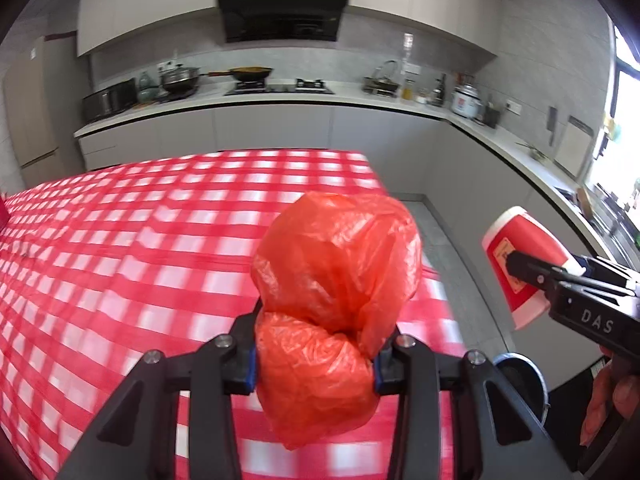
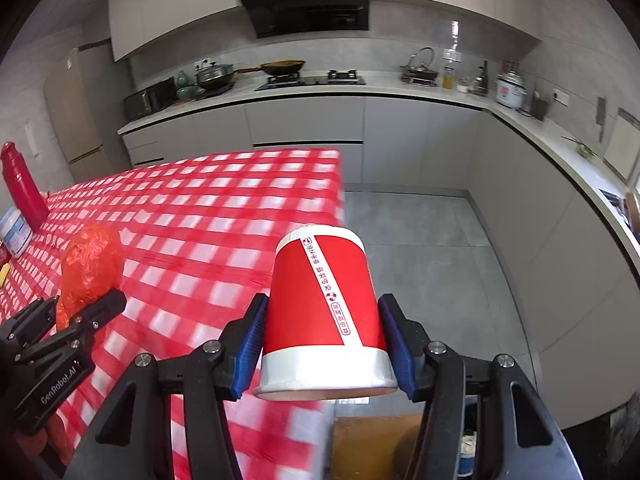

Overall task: Collect trash
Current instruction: 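Carry the red bag and red cup to the bin and release both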

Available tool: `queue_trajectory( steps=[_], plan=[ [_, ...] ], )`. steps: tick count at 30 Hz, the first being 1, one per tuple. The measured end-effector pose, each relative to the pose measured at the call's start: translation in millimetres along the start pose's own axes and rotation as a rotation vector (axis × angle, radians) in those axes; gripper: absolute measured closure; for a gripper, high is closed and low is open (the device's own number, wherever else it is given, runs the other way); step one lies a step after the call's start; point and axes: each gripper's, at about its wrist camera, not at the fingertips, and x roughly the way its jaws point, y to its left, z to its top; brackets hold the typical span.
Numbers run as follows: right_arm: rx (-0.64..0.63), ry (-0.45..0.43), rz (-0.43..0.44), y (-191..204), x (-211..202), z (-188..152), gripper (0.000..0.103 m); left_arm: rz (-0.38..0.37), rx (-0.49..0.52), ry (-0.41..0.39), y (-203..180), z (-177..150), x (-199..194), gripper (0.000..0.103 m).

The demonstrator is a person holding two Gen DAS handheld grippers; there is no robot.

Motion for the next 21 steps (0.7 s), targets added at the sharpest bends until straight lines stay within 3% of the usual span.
queue_trajectory(
  steps=[3, 13, 21],
  plan=[
    [0.022, 0.0, -0.032, -32.7, -11.7, -11.4, 0.045, -0.037, 0.02, 0.004, -31.6, -5.9, -2.5, 0.062],
    [0.166, 0.058, -0.193, -196.6, -47.8, -74.9, 0.045, -0.197, 0.121, 0.047, -164.3, -31.3, 6.6, 0.062],
    [0.239, 0.181, -0.187, -272.6, -28.1, -153.5, 0.045, -0.246, 0.19, 0.129, -244.9, -74.6, 27.3, 0.062]
  ],
)
